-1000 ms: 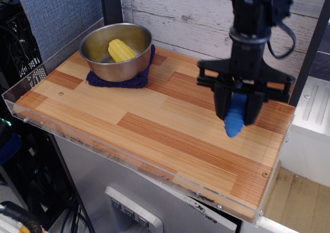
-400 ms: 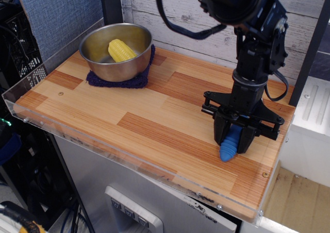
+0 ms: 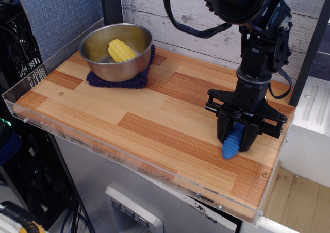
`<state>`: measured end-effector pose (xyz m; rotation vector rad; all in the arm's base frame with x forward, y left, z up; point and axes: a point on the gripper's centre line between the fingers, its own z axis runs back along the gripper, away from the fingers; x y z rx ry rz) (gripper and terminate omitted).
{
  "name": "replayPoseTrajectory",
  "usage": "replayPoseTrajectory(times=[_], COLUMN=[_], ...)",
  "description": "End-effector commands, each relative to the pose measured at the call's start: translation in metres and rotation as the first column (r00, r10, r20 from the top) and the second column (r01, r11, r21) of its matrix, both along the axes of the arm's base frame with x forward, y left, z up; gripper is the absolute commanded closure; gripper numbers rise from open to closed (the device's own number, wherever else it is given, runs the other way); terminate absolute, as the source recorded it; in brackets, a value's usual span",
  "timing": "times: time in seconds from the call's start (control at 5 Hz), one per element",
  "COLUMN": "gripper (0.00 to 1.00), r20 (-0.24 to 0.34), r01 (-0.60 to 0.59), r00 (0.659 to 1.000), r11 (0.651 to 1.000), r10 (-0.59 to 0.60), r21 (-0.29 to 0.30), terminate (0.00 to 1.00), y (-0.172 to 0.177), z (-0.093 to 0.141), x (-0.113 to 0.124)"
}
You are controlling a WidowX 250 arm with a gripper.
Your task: Move the spoon to the right table edge away from the towel.
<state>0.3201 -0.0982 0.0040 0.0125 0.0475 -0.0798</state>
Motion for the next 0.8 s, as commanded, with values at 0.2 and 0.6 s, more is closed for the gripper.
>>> replayPoseTrajectory(times=[0.2,0.6], gripper=[0.00,0.00], r20=[0.141,0.241], r01=[0.060,-0.046], r00=[0.989,0.968], r11=[0.992,0.994], r10=[-0.045,0.068], r21=[-0.107,-0.096], terminate=[0.00,0.00], y=[0.003,0.050], z=[0.068,0.152], x=[-0.005,-0.030])
